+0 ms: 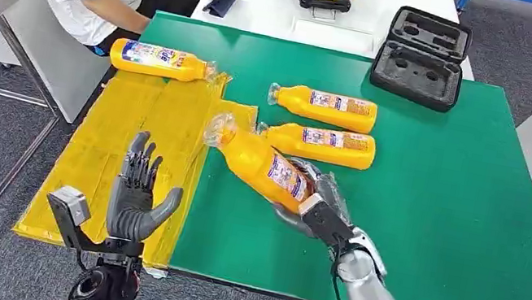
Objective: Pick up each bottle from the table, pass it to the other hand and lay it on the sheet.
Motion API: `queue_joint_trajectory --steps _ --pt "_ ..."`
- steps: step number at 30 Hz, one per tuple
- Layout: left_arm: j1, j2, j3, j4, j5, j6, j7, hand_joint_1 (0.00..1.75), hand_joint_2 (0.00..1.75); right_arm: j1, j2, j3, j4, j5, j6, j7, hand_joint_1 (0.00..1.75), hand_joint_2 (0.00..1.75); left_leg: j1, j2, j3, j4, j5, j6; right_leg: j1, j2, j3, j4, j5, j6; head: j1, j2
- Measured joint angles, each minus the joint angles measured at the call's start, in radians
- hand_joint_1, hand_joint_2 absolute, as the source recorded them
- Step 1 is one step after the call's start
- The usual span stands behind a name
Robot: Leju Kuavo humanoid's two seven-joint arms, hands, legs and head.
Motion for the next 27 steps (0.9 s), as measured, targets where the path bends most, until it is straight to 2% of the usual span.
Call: queue_joint_trajectory --steps 10,16,27 --pt "-0.006 0.001 0.015 0.043 -0.034 -0.05 0.043 0.0 1.75 0.064 0.039 -0.027 -0.056 -0.007 -0.027 -0.023 1.75 1.75 0.0 0.0 0.0 0.0 0.0 0.0 0.0 0.0 0.0 0.0 0.0 0.0 0.0 0.0" --pt "-0.027 -0.001 0.016 0.08 -0.084 -0.056 0.05 0.0 1.75 0.095 0.065 -0.03 -0.054 -0.017 0.03 -0.024 1.75 1.75 0.0 0.0 0.0 0.0 0.0 0.0 0.0 0.0 0.0 0.0 0.0 0.0 0.0 0.0" --pt "-0.043 -0.01 0.012 0.135 -0.08 -0.101 0.055 0.0 1.75 0.082 0.139 0.034 0.086 -0.034 0.07 -0.057 1.75 1.75 0.0 0.0 0.0 0.0 0.0 0.0 0.0 0.0 0.0 0.0 0.0 0.0 0.0 0.0"
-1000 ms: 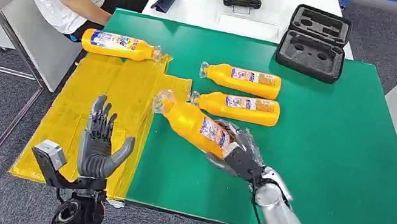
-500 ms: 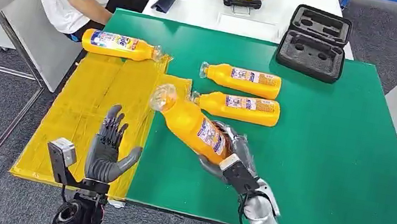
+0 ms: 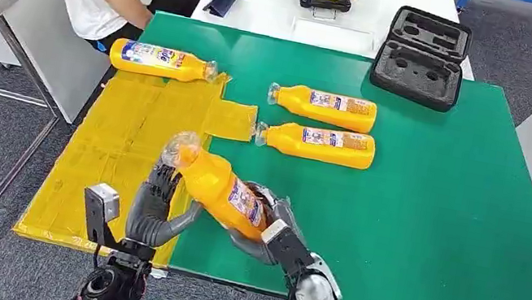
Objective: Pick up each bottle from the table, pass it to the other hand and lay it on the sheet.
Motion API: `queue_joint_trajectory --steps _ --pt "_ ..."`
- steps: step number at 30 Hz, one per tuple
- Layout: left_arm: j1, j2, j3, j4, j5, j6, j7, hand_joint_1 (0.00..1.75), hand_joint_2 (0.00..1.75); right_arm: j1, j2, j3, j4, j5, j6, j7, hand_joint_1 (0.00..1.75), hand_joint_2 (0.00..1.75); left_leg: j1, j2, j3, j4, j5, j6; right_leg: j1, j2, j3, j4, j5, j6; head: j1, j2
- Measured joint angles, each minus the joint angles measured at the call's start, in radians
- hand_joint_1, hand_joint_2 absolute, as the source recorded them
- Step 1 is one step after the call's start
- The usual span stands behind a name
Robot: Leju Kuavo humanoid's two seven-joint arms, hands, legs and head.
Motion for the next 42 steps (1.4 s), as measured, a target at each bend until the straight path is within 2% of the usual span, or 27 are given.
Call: queue_joint_trajectory --steps 15,20,27,34,42 --pt "0.005 0.011 -0.033 0.012 -0.007 -0.114 0.025 0.0 1.75 -0.056 0.01 0.027 0.09 -0.024 0.012 -0.015 1.75 1.75 0.0 0.0 0.0 0.0 0.0 0.0 0.0 0.0 0.0 0.0 0.0 0.0 0.0 0.0" --pt "0.003 0.02 -0.059 0.018 -0.143 -0.047 0.031 0.0 1.75 -0.061 0.01 0.029 0.102 -0.025 0.019 -0.017 1.75 1.75 0.0 0.0 0.0 0.0 0.0 0.0 0.0 0.0 0.0 0.0 0.0 0.0 0.0 0.0" --pt "-0.016 0.02 -0.075 0.058 -0.18 -0.058 0.044 0.0 1.75 -0.061 0.016 0.04 0.117 -0.018 0.022 -0.017 1.75 1.75 0.0 0.0 0.0 0.0 0.0 0.0 0.0 0.0 0.0 0.0 0.0 0.0 0.0 0.0" --pt "-0.044 0.008 -0.078 0.098 -0.173 -0.125 0.049 0.0 1.75 -0.075 0.027 0.066 0.146 0.005 0.029 -0.016 1.75 1.75 0.0 0.0 -0.001 0.0 0.0 0.0 0.0 0.0 0.0 0.0 0.0 0.0 0.0 0.0" --pt "-0.044 -0.006 -0.044 0.127 -0.041 -0.249 0.073 0.0 1.75 -0.104 0.043 0.131 0.196 0.045 0.034 -0.013 1.75 1.75 0.0 0.0 -0.001 0.0 0.0 0.0 0.0 0.0 -0.001 0.0 0.0 0.0 0.0 0.0"
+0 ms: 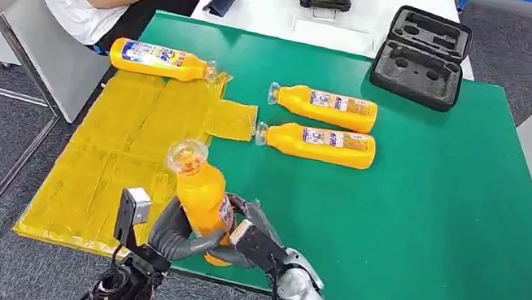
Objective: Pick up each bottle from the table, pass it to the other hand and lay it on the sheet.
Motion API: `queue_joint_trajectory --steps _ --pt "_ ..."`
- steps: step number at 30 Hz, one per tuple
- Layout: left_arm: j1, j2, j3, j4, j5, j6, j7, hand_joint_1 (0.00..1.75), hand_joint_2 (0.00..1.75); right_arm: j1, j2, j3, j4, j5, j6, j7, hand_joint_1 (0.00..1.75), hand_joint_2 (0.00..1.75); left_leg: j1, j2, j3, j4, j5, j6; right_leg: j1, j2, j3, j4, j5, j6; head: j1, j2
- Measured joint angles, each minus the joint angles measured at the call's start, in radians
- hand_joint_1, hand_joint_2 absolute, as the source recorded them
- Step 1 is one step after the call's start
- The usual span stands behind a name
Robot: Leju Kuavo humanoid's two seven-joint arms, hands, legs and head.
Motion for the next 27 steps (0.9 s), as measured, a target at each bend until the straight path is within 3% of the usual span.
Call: queue_joint_trajectory --steps 11,27 --pt "0.0 0.0 0.029 0.017 0.146 -0.103 0.039 0.0 1.75 -0.019 0.0 0.023 0.032 0.0 0.003 -0.002 1.75 1.75 0.0 0.0 0.0 0.0 0.0 0.0 0.0 0.0 0.0 0.0 0.0 0.0 0.0 0.0" --pt "-0.022 0.0 0.022 0.053 0.147 -0.024 0.035 0.0 1.75 -0.034 0.0 0.062 0.054 0.02 0.013 0.021 1.75 1.75 0.0 0.0 0.0 0.0 0.0 0.0 0.0 0.0 0.0 0.0 0.0 0.0 0.0 0.0"
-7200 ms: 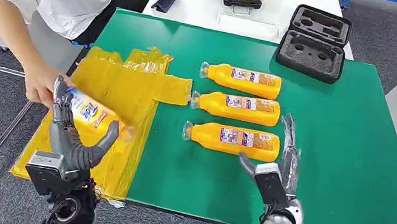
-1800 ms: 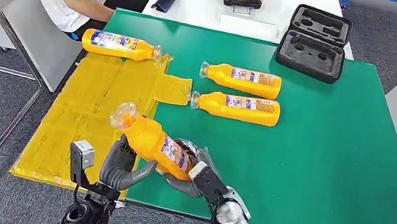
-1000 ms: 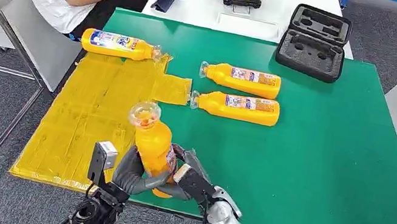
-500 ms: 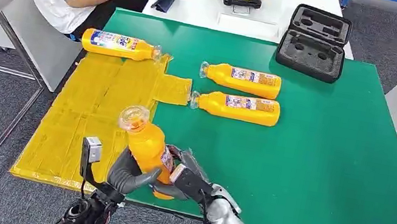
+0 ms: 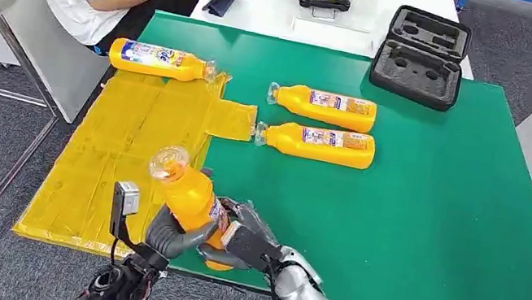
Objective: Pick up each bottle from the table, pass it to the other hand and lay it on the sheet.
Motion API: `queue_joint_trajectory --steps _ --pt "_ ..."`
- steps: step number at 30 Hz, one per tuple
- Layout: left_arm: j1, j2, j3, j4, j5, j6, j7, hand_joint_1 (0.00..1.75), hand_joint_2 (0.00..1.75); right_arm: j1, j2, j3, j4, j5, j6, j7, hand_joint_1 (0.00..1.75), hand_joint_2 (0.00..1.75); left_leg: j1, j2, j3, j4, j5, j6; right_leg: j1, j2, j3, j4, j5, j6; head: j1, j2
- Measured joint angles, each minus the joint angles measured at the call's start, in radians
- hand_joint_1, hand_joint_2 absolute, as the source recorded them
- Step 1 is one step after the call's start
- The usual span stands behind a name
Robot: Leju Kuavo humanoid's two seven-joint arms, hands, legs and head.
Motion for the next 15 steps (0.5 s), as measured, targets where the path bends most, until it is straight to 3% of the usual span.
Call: queue_joint_trajectory --steps 13,14,15 --pt "-0.005 -0.002 -0.008 0.0 -0.026 0.05 -0.014 0.0 1.75 -0.014 0.0 0.018 0.01 0.004 0.01 0.01 1.75 1.75 0.0 0.0 0.001 0.0 0.0 0.0 0.0 0.0 0.0 0.0 0.0 0.0 0.0 0.0" --pt "-0.005 -0.002 -0.008 0.0 -0.024 0.049 -0.016 0.09 1.75 -0.015 0.0 0.019 0.011 0.005 0.01 0.01 1.75 1.75 0.0 0.0 0.001 0.0 0.0 0.0 0.0 0.0 0.0 0.0 0.0 0.0 0.0 0.0" --pt "-0.005 -0.002 -0.008 0.0 -0.017 0.047 -0.018 0.4 1.75 -0.016 0.0 0.019 0.011 0.005 0.012 0.011 1.75 1.75 0.0 0.0 0.001 0.0 0.0 0.0 0.0 0.0 0.0 0.0 0.0 0.0 0.0 0.0"
